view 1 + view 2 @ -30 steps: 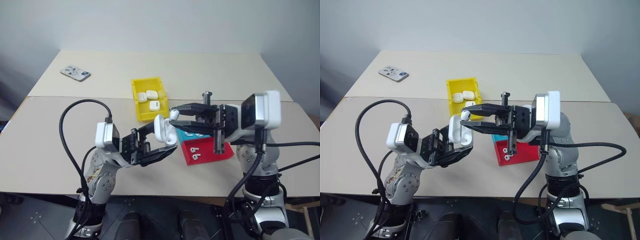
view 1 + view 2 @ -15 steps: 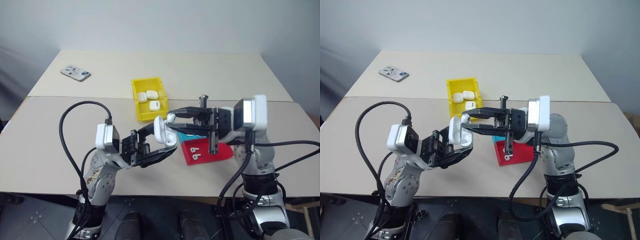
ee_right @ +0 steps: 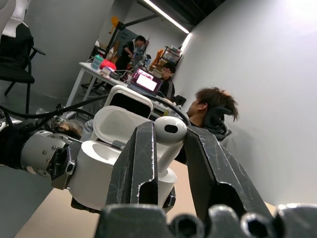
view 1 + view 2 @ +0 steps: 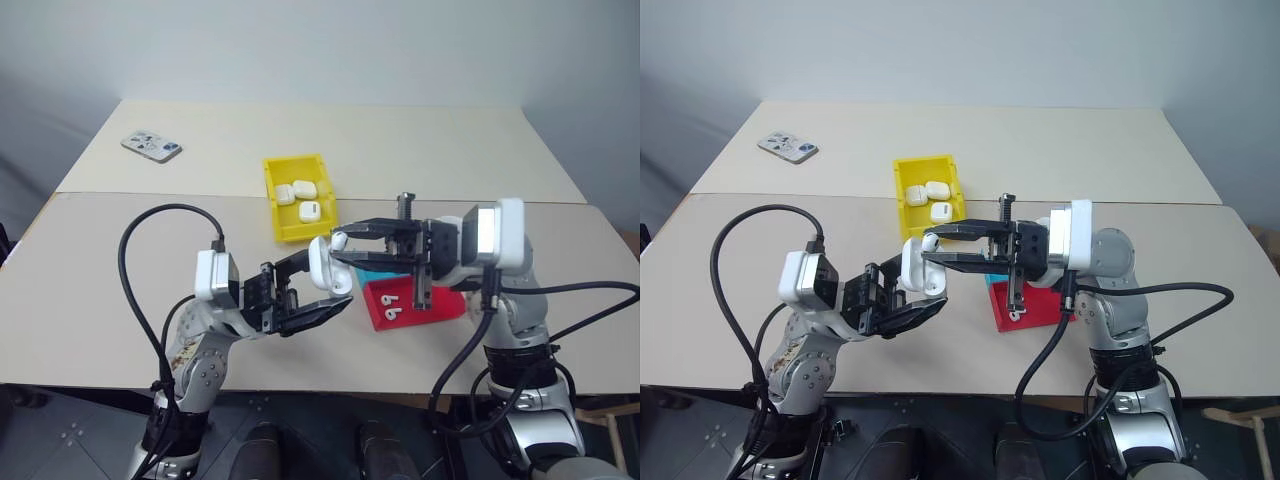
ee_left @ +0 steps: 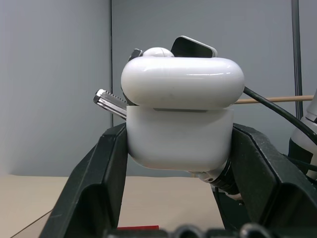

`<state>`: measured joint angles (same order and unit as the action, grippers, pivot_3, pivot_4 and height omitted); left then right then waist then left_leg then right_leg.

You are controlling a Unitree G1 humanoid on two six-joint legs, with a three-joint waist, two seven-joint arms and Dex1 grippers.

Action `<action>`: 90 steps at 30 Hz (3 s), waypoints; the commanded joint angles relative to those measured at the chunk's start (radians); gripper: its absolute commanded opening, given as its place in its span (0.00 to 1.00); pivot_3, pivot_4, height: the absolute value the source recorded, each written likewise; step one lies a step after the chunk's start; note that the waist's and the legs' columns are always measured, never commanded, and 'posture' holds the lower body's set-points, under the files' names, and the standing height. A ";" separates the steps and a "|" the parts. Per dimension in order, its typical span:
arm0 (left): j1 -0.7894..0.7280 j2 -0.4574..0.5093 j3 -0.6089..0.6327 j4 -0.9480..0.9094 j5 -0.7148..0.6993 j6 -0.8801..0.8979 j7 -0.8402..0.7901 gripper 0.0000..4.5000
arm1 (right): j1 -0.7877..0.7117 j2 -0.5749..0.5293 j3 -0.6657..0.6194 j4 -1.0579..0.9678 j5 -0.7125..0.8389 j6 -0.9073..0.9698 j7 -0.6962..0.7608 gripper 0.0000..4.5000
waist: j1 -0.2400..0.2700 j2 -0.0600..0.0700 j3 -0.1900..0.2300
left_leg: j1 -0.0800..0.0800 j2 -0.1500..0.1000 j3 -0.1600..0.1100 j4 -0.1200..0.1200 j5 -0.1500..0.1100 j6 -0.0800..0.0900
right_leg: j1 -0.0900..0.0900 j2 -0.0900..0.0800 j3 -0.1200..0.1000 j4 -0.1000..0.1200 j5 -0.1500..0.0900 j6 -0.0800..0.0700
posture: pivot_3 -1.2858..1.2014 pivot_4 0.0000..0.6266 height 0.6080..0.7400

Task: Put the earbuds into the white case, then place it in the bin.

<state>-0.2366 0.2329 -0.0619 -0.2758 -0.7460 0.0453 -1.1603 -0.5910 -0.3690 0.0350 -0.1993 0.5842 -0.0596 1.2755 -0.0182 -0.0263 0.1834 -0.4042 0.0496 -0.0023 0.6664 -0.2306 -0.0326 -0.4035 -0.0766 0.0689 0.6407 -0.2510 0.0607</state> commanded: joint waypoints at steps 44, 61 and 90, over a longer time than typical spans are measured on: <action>-0.039 -0.049 0.007 0.011 0.010 -0.034 -0.036 0.62 | -0.020 -0.055 0.026 0.036 -0.006 -0.071 0.034 0.30 | 0.001 0.000 0.000 | 0.000 0.000 0.000 0.000 0.000 0.000 | 0.000 0.000 0.000 0.000 0.000 0.000 | 0.52 0.24 1.00; -0.033 -0.043 -0.003 0.022 0.034 -0.044 -0.042 0.62 | -0.040 -0.046 0.020 0.039 0.011 -0.071 0.026 0.30 | 0.001 0.000 0.000 | 0.000 0.000 0.000 0.000 0.000 0.000 | 0.000 0.000 0.000 0.000 0.000 0.000 | 0.52 0.24 1.00; 0.059 0.100 0.101 0.050 0.073 -0.125 -0.111 0.62 | -0.148 -0.404 0.024 0.094 -0.094 0.308 -0.006 0.54 | -0.002 0.001 0.000 | 0.000 0.000 0.001 0.000 0.000 0.000 | -0.001 0.000 0.000 0.000 0.000 0.000 | 0.52 0.24 1.00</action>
<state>-0.1926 0.3224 0.0221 -0.2067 -0.6735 -0.0483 -1.2499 -0.6892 -0.7236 0.0309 -0.1255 0.5557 0.1546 1.2686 -0.0200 -0.0258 0.1837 -0.4044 0.0496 -0.0017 0.6659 -0.2307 -0.0325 -0.4044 -0.0767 0.0692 0.6402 -0.2513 0.0601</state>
